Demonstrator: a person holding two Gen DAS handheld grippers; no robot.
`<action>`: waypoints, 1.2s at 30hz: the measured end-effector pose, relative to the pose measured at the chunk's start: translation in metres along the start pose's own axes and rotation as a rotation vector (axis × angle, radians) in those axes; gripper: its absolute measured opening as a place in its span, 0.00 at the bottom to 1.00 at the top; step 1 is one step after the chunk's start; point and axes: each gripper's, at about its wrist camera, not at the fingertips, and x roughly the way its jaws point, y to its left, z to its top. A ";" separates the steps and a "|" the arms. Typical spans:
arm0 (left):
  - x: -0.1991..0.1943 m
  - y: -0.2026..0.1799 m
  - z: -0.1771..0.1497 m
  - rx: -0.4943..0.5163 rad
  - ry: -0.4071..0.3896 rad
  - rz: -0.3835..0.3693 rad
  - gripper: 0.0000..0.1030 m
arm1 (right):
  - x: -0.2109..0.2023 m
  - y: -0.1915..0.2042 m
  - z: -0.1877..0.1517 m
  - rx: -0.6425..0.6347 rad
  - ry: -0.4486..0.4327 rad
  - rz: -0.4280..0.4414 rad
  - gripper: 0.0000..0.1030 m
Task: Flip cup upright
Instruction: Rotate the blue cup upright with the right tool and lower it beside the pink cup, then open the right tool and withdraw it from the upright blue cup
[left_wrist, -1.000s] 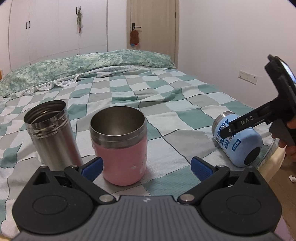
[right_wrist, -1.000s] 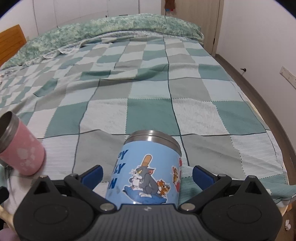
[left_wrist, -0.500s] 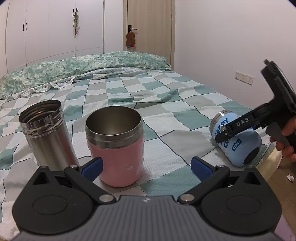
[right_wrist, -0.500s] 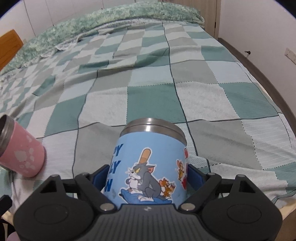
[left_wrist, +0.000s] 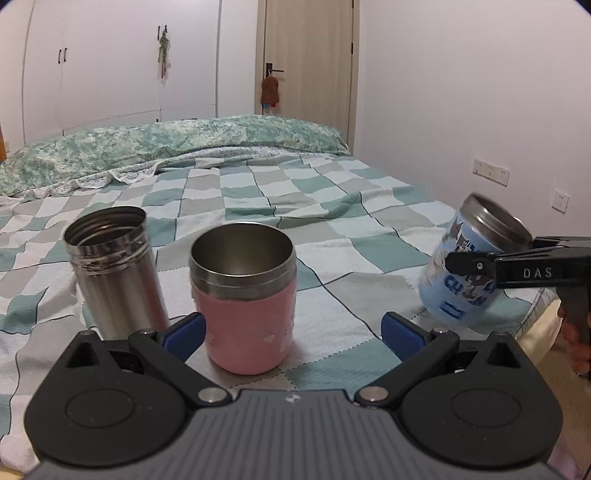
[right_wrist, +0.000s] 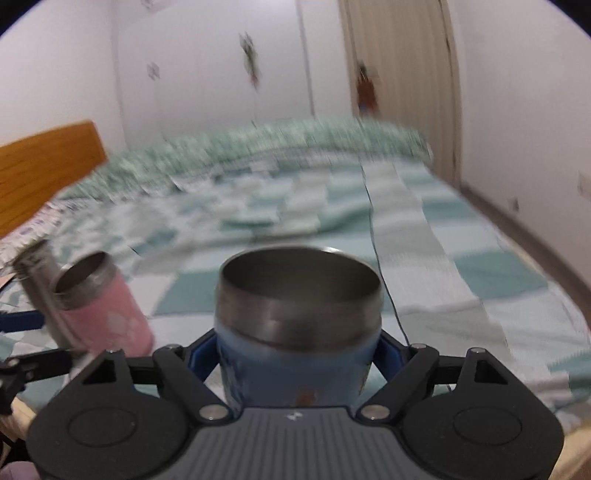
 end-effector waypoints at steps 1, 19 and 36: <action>-0.002 0.001 -0.001 -0.003 -0.006 0.004 1.00 | -0.003 0.007 0.000 -0.025 -0.041 0.007 0.81; -0.016 0.036 -0.014 -0.063 -0.051 0.113 1.00 | 0.060 0.088 -0.014 -0.193 -0.159 0.079 0.81; -0.045 0.030 -0.029 -0.078 -0.134 0.124 1.00 | 0.024 0.070 -0.035 -0.149 -0.232 0.098 1.00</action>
